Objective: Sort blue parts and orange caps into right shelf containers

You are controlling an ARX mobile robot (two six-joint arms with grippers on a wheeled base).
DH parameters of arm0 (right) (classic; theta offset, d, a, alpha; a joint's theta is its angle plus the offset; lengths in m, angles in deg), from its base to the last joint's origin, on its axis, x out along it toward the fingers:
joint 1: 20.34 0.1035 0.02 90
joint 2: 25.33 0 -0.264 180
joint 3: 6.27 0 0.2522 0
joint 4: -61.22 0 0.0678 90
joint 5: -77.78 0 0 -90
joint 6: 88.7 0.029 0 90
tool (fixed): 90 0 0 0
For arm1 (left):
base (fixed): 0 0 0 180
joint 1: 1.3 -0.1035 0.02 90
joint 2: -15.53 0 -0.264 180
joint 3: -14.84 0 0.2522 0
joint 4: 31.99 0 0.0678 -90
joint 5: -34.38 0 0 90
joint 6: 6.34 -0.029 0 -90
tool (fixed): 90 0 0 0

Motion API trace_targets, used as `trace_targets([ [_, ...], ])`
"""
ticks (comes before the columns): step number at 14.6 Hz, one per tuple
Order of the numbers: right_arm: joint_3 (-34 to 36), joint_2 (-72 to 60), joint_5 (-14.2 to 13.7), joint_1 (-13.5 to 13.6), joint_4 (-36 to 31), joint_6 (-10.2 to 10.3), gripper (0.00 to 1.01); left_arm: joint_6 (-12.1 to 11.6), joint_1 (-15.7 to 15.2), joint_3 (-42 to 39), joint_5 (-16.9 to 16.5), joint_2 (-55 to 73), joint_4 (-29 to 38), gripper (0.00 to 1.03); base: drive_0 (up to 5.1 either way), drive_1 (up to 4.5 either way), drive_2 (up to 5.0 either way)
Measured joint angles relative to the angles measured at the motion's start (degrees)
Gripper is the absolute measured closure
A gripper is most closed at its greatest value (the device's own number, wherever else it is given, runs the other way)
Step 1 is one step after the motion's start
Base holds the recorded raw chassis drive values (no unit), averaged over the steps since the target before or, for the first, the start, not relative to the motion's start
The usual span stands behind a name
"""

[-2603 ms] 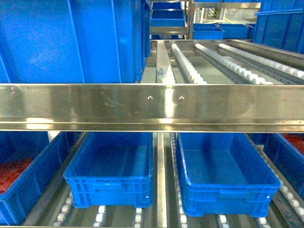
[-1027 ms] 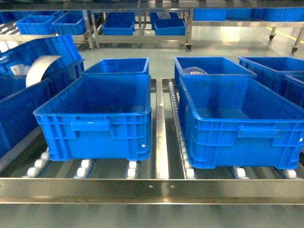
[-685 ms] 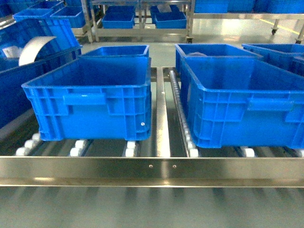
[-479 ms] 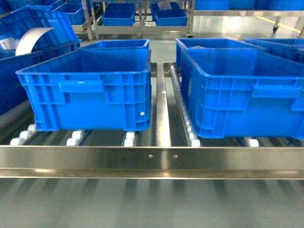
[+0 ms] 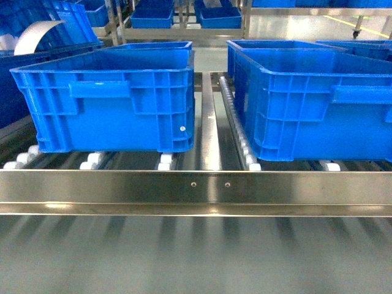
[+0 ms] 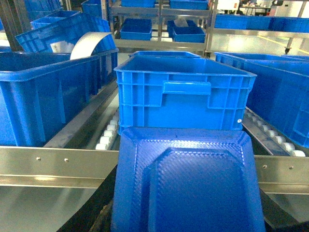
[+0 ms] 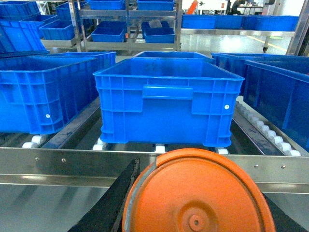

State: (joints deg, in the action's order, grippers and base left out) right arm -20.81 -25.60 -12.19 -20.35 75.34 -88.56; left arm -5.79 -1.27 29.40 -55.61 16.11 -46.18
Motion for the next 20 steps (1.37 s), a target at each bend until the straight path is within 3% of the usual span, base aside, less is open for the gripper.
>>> trace_targets([
  [7, 0.0, 0.0, 0.0, 0.0, -0.3, 0.0, 0.57, 0.0, 0.0, 0.0, 0.0, 0.0, 0.3, 0.59, 0.0, 0.0, 0.0],
  [20, 0.0, 0.0, 0.0, 0.0, 0.0, 0.0, 0.57, 0.0, 0.0, 0.0, 0.0, 0.0, 0.0, 0.59, 0.0, 4.18, -4.2],
])
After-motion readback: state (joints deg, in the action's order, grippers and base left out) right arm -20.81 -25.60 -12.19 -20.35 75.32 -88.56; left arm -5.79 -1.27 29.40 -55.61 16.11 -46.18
